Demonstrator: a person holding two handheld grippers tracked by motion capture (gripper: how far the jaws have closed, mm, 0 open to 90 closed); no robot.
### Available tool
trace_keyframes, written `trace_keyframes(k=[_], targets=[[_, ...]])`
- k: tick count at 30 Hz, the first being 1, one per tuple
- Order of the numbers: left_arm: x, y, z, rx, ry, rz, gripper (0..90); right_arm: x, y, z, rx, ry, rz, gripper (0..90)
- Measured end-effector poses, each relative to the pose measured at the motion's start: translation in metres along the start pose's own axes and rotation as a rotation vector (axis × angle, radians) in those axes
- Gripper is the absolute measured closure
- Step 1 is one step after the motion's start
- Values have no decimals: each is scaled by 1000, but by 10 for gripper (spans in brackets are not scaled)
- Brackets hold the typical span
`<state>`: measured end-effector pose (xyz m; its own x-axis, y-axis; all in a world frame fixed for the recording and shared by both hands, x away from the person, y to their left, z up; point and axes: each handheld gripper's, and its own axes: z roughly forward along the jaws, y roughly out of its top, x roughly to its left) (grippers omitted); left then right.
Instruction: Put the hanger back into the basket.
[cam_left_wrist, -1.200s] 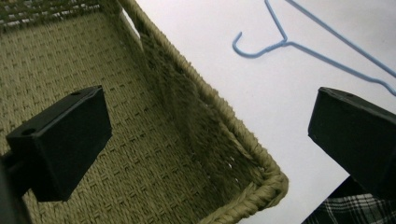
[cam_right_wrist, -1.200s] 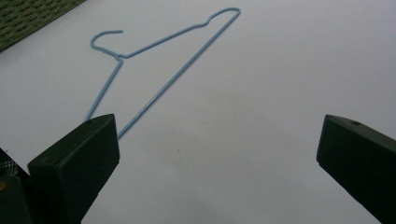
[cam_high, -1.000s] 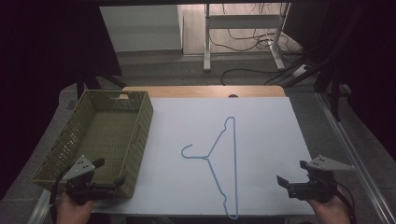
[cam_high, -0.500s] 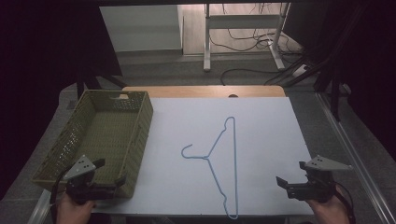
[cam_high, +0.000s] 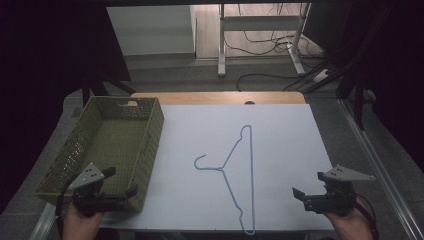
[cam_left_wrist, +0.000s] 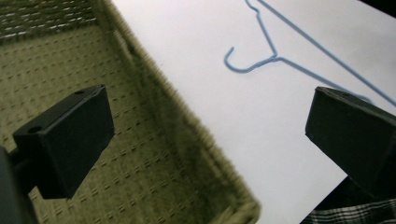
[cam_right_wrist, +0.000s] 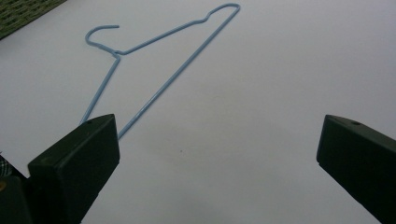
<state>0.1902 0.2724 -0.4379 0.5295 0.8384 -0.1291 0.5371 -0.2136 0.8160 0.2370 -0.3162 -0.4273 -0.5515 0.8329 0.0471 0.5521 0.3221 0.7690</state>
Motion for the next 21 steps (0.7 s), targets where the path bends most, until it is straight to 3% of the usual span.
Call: trace_keyframes(k=[10,14,18,21], targets=[[-14,12,12,-7,-41,33,15,6,7,4,-5,24,-8,0],[-29,19,20,-9,-65,86,15,9,9,7,2,24,-26,0],[-40,24,31,-9,-110,105,14,11,11,10,4,35,-47,0],[-44,26,37,-3,-121,116,13,13,13,12,4,45,-53,0]])
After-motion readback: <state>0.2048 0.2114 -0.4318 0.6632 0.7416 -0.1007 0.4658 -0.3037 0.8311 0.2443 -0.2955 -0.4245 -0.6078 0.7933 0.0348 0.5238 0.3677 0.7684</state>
